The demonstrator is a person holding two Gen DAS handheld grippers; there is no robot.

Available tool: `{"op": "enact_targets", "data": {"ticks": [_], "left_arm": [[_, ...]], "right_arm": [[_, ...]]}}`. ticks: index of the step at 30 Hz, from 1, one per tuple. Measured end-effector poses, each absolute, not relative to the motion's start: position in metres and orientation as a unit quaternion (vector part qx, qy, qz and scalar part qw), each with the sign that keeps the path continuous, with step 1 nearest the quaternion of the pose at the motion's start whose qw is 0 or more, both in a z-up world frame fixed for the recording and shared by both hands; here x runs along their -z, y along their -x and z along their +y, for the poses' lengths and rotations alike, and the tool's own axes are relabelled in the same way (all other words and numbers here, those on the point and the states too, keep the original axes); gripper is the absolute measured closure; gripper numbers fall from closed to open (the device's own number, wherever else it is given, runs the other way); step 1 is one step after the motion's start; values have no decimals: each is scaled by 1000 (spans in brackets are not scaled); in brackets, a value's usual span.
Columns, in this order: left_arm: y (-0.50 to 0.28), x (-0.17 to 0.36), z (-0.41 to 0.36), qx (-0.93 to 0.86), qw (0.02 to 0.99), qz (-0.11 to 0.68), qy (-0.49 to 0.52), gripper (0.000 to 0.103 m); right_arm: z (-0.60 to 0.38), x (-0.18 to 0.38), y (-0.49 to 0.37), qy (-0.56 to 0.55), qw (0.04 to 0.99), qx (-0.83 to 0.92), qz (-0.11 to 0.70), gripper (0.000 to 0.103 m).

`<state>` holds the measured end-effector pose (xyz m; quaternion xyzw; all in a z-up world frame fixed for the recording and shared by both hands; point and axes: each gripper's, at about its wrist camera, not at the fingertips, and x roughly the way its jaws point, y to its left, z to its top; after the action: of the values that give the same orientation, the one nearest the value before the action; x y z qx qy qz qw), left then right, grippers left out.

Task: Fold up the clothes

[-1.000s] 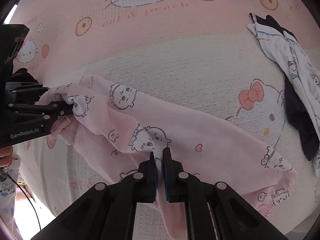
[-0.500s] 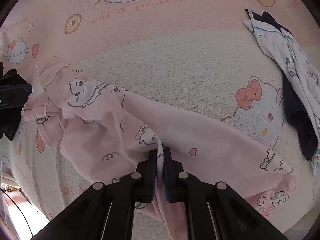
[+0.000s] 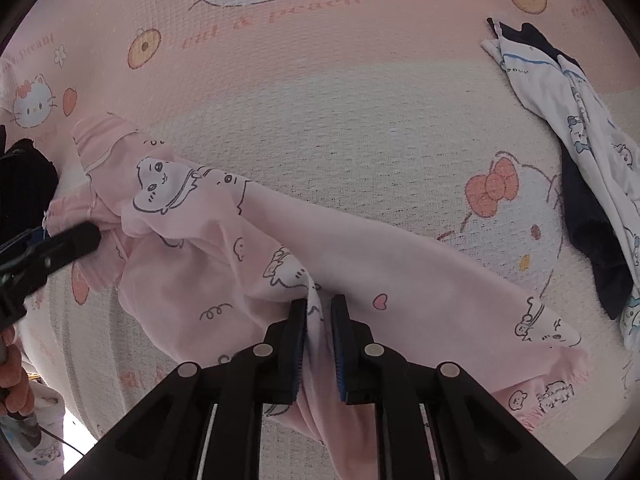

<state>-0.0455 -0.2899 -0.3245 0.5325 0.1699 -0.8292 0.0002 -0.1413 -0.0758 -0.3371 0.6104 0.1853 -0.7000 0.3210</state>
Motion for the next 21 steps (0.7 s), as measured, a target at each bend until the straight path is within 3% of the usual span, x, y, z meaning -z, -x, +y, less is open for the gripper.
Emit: {"op": "enact_targets", "data": {"ticks": [6, 10, 21], "left_arm": [[77, 316, -309, 827, -10, 190, -528, 78], [93, 320, -301, 827, -9, 154, -540, 78], [111, 341, -285, 825, 35, 72, -560, 78]], "right_arm": [[-66, 330, 149, -608, 320, 706, 171, 84], [-62, 330, 152, -607, 303, 713, 175, 68], [-59, 339, 154, -605, 294, 716, 185, 67]]}}
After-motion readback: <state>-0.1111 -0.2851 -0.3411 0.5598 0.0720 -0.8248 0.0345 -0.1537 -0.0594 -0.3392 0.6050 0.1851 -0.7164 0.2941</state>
